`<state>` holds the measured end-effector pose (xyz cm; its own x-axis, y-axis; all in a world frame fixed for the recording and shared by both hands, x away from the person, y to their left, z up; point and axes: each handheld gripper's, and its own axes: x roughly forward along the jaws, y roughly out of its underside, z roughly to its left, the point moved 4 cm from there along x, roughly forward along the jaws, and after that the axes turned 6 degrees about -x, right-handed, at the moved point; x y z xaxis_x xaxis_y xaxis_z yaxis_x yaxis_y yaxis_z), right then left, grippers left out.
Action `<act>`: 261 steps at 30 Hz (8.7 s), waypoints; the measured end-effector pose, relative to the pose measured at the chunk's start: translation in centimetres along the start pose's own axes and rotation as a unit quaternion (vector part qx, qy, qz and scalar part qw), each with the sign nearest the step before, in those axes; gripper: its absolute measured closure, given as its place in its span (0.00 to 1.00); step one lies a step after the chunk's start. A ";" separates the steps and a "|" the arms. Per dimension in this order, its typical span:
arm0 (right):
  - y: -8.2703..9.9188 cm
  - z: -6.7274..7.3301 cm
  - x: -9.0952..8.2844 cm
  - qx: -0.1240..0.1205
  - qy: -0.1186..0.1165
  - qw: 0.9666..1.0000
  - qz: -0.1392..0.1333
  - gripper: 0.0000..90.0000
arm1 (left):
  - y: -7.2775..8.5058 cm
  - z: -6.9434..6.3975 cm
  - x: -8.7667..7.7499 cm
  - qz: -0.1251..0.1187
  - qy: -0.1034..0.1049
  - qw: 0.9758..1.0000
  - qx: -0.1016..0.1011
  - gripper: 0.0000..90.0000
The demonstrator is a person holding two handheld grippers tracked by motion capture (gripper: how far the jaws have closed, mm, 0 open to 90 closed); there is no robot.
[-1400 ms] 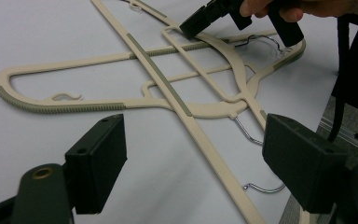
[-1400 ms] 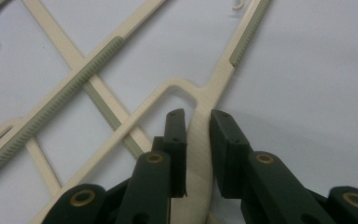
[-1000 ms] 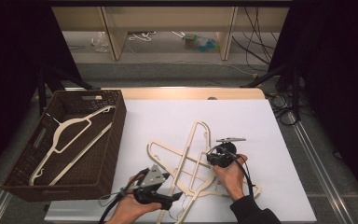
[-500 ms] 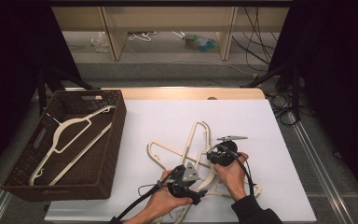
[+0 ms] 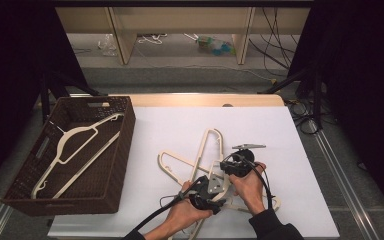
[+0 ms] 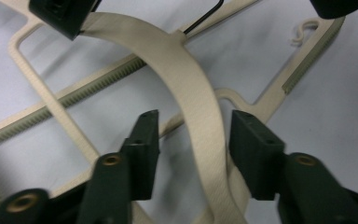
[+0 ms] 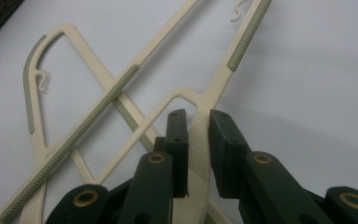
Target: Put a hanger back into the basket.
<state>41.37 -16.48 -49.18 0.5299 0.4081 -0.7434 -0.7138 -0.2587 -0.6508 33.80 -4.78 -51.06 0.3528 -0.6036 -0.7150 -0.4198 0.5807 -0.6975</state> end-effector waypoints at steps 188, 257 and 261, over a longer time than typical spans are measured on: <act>2.9 -2.1 -7.7 -0.074 -0.102 0.992 -0.008 0.19 | 6.2 12.1 -28.8 -0.181 -0.114 0.964 -0.160 0.38; 0.5 -0.4 -0.3 -0.326 -0.062 0.907 0.258 0.81 | 9.1 4.7 -15.1 -0.128 -0.010 0.987 -0.093 0.23; 0.5 -0.3 -0.3 -0.327 -0.060 0.905 0.265 0.82 | 9.1 4.6 -15.1 -0.127 -0.009 0.987 -0.095 0.23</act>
<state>41.04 -16.93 -49.33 0.1108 0.1572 -0.9813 -0.4092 -0.8926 -0.1892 28.52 12.14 -46.83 0.4816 -0.7053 -0.5202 -0.4648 0.2977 -0.8339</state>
